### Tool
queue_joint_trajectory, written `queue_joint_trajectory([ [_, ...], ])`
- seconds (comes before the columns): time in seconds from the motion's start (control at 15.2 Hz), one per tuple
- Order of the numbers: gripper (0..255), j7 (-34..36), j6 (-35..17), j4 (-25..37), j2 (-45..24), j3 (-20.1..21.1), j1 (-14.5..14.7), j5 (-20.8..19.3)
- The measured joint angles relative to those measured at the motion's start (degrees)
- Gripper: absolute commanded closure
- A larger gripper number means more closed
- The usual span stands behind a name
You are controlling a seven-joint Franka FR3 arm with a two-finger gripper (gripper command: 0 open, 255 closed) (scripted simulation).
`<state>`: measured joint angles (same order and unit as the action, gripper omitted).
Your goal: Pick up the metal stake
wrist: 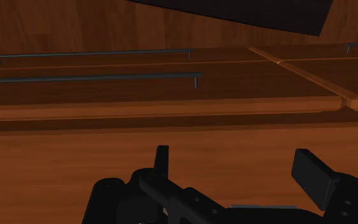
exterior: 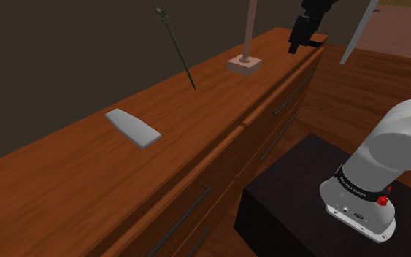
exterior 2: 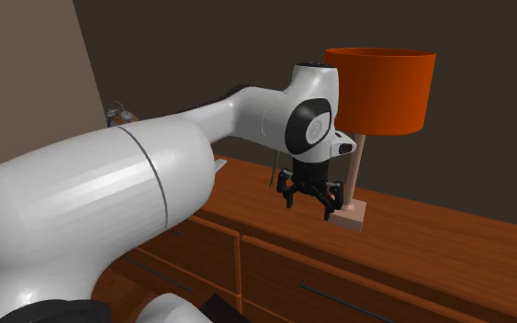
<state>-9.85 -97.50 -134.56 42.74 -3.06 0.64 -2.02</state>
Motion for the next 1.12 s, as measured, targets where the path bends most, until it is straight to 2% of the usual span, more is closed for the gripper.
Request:
queue_joint_trajectory([
  [0.13, 0, 0.41, -1.1, -0.49, -0.07, 0.34, 0.19, 0.29],
  [0.26, 0, 1.56, -4.71, -1.3, -0.79, 1.36, 0.78, 1.09],
  [0.79, 0, 7.89, -24.11, -3.98, -7.0, 7.33, 3.34, 3.9],
  [1.12, 0, 12.2, -35.05, -2.35, -12.74, 11.45, 3.83, 3.72],
])
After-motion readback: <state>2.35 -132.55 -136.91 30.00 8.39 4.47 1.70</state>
